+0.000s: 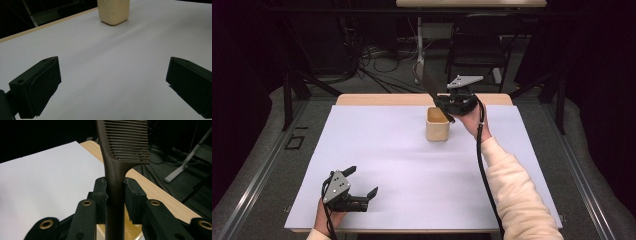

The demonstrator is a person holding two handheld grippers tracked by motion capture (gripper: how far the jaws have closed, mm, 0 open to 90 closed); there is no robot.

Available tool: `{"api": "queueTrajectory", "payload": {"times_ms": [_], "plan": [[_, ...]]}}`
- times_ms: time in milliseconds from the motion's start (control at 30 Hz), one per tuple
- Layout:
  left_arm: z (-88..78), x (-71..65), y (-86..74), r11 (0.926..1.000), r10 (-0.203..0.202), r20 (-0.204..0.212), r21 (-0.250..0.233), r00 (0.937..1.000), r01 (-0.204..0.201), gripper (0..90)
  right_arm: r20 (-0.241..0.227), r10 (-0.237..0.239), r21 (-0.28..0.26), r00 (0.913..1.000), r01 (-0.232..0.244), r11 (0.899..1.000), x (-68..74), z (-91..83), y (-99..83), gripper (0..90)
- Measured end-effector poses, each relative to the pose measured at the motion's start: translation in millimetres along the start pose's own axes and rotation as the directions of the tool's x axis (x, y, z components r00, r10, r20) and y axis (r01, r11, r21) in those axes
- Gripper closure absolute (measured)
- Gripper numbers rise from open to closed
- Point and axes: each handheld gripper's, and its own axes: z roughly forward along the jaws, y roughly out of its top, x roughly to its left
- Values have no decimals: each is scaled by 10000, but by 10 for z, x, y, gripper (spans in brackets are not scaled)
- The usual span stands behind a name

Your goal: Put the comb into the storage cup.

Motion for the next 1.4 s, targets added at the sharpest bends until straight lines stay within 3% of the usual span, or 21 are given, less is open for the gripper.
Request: {"api": "queueTrajectory", "payload": {"times_ms": [533,667,1400], "plan": [[-4,-2,3,10000,-27,10,-59,10000,27,0,166,-66,-135,9998,68,9999,-16,133,40,726],[-6,6,3,10000,-39,34,-88,10000,39,0,196,-277,-56,9994,278,9996,3,193,52,726],[7,-3,5,10000,-10,42,-40,10000,10,0,420,-204,-792,9989,237,9966,-53,280,10,726]]}}
